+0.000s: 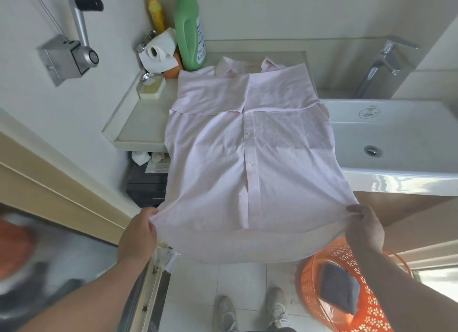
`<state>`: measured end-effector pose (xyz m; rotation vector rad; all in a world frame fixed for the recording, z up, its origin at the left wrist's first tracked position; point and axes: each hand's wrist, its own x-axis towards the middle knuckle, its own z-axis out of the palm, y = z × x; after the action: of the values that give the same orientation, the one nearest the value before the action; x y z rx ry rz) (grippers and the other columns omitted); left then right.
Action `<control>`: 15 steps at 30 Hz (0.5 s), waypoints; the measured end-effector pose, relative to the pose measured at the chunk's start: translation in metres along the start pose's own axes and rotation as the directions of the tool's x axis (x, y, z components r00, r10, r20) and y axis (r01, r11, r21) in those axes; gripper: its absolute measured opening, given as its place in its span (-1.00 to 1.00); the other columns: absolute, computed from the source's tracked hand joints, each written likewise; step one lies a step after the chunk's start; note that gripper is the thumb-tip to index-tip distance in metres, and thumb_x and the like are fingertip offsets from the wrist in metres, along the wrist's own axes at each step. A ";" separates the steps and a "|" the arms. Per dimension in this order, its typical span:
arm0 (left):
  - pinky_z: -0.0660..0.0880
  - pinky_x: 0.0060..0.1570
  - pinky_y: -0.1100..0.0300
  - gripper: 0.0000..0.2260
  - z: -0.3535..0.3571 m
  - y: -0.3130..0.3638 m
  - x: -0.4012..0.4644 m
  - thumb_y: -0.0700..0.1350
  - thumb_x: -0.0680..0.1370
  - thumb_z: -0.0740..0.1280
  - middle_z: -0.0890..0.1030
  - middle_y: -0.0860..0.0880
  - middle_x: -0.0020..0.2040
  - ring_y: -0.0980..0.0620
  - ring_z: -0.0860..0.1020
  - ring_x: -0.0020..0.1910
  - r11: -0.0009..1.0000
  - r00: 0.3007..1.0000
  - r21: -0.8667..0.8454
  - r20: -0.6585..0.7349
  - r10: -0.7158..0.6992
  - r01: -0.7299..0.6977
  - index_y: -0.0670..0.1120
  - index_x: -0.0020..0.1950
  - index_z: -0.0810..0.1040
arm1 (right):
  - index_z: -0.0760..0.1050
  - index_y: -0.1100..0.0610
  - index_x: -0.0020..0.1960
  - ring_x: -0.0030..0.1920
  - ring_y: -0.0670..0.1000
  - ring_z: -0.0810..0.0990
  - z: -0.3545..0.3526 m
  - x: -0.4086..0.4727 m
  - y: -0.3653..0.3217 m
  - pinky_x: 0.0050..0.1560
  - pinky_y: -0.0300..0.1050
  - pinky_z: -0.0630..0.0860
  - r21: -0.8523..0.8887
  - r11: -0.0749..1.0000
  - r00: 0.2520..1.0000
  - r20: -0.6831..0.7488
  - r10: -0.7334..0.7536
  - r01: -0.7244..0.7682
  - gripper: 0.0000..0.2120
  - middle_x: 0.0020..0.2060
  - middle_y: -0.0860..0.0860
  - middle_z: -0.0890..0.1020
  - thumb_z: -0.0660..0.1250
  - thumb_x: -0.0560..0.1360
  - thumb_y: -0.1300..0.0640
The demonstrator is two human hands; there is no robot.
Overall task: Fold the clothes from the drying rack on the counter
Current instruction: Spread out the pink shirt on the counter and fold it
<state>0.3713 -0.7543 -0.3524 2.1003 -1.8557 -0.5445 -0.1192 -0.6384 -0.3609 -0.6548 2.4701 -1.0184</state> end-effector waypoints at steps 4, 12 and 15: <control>0.46 -0.15 0.03 -0.57 -0.006 -0.010 0.001 -0.27 0.64 0.15 0.50 0.01 0.09 -0.05 0.50 -0.09 0.998 0.998 0.031 0.033 0.050 -0.051 0.10 0.45 0.37 | 0.55 0.01 0.05 -0.08 0.20 0.54 -0.005 -0.004 -0.007 -0.06 -0.04 0.41 0.049 0.997 0.998 -0.038 0.055 -0.053 -0.58 -0.15 0.06 0.59 0.09 0.44 0.41; 0.48 -0.34 0.04 -0.38 -0.027 -0.006 0.009 -0.25 0.63 0.17 0.44 0.04 -0.01 -0.02 0.51 -0.28 0.967 0.970 0.092 0.086 0.229 -0.236 0.30 0.58 0.22 | 0.59 0.12 -0.05 -0.13 0.24 0.51 -0.017 -0.003 -0.031 -0.15 -0.03 0.43 0.227 0.962 0.980 -0.094 0.174 -0.149 -0.67 -0.14 0.12 0.59 0.13 0.40 0.38; 0.51 -0.24 0.04 -0.58 -0.040 -0.001 0.028 -0.25 0.62 0.21 0.49 0.08 -0.01 -0.02 0.58 -0.24 0.964 0.964 0.035 0.045 0.262 -0.263 0.14 0.36 0.58 | 0.62 0.12 -0.07 -0.20 0.23 0.51 -0.032 -0.001 -0.057 -0.23 -0.02 0.40 0.238 0.965 0.986 -0.099 0.136 -0.109 -0.63 -0.20 0.16 0.61 0.11 0.35 0.39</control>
<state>0.3935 -0.7835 -0.3202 1.8366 -2.1408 -0.4912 -0.1194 -0.6564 -0.2982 -0.3738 2.4013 -1.3018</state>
